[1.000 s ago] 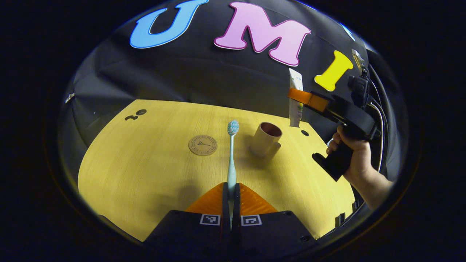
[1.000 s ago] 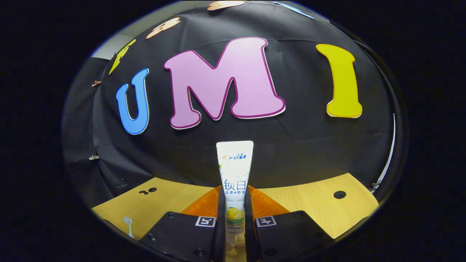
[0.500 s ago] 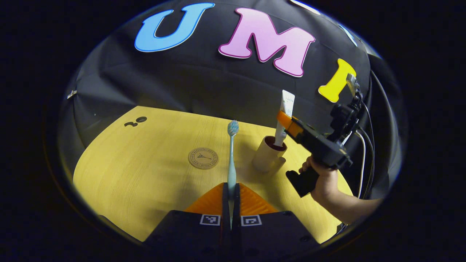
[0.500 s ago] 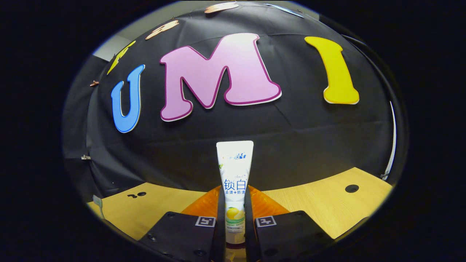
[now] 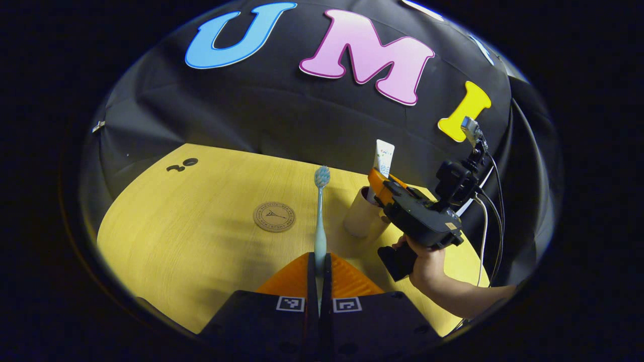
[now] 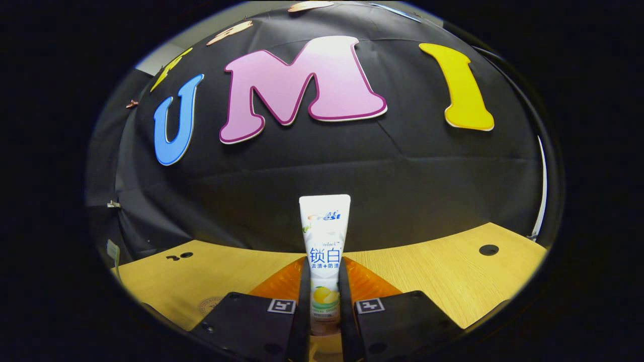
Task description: Put the toothbrush and toothpaste on the desktop into the cup, then pick up the cup and place it on the coaster on the desktop.
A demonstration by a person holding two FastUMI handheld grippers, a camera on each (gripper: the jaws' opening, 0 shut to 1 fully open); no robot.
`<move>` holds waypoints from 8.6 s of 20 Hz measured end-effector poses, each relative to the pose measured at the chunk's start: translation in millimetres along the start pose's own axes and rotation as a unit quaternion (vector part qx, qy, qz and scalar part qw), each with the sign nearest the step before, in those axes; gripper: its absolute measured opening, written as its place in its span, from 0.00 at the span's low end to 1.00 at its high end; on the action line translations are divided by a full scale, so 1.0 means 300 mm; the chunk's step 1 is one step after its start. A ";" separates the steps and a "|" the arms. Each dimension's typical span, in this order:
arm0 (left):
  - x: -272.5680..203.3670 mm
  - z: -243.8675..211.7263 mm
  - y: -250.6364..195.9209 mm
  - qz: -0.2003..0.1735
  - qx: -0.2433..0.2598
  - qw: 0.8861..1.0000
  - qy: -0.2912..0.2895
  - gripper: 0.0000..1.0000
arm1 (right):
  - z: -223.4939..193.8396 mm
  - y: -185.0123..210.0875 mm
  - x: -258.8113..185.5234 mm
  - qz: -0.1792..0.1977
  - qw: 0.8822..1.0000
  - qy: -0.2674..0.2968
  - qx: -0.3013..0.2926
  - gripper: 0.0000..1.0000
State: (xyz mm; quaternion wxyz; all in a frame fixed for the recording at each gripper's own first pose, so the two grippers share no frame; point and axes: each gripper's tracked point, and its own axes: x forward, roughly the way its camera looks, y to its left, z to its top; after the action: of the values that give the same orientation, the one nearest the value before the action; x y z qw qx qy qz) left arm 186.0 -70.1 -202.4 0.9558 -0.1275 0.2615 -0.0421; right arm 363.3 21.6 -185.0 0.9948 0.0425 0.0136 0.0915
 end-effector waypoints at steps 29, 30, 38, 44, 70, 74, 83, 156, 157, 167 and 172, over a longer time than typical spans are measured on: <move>0.525 0.486 -0.406 -0.079 0.069 0.974 -0.201 0.06 | 0.061 -0.478 -0.390 -0.083 0.994 0.069 0.003 0.98; 0.535 0.470 -0.399 -0.077 0.069 0.974 -0.201 0.06 | 0.050 -0.479 -0.392 -0.081 0.994 0.073 0.002 0.98; 0.575 0.375 -0.380 -0.064 0.099 0.975 -0.189 0.11 | -0.009 -0.464 -0.407 -0.074 0.993 0.091 -0.001 0.98; 0.560 0.345 -0.352 -0.049 0.111 0.975 -0.187 0.23 | -0.010 -0.448 -0.410 -0.067 0.993 0.093 -0.006 0.98; -0.406 0.038 0.144 0.045 0.072 0.991 -0.104 0.98 | 0.205 0.024 -0.362 0.031 0.961 0.259 -0.095 0.98; -0.503 -0.007 0.255 0.078 0.058 0.991 -0.089 0.97 | 0.126 0.050 -0.347 0.026 0.940 0.335 -0.058 0.97; -0.626 -0.092 0.379 0.120 0.033 0.990 -0.067 0.98 | -0.089 0.080 -0.320 -0.005 0.871 0.490 0.031 0.98; -0.705 -0.348 0.508 0.168 -0.020 0.986 -0.001 0.98 | -0.444 0.629 -0.143 0.061 0.817 0.566 -0.087 0.30; -0.705 -0.352 0.515 0.170 -0.022 0.985 0.002 0.98 | -0.454 0.629 -0.146 0.059 0.814 0.571 -0.088 0.30; -0.740 -0.381 0.563 0.189 -0.039 0.981 0.011 0.98 | -0.464 0.649 -0.130 0.052 0.815 0.570 -0.084 0.40; -0.744 -0.339 0.541 0.183 -0.020 0.983 0.004 0.98 | -0.346 0.614 -0.165 0.056 0.833 0.543 -0.089 0.83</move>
State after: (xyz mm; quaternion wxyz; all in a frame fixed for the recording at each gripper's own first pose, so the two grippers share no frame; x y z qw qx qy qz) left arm -55.4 96.5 -220.8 0.9436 -0.0967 0.2850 0.1383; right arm 277.8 201.5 -271.4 0.8198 -0.1024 0.5413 0.1564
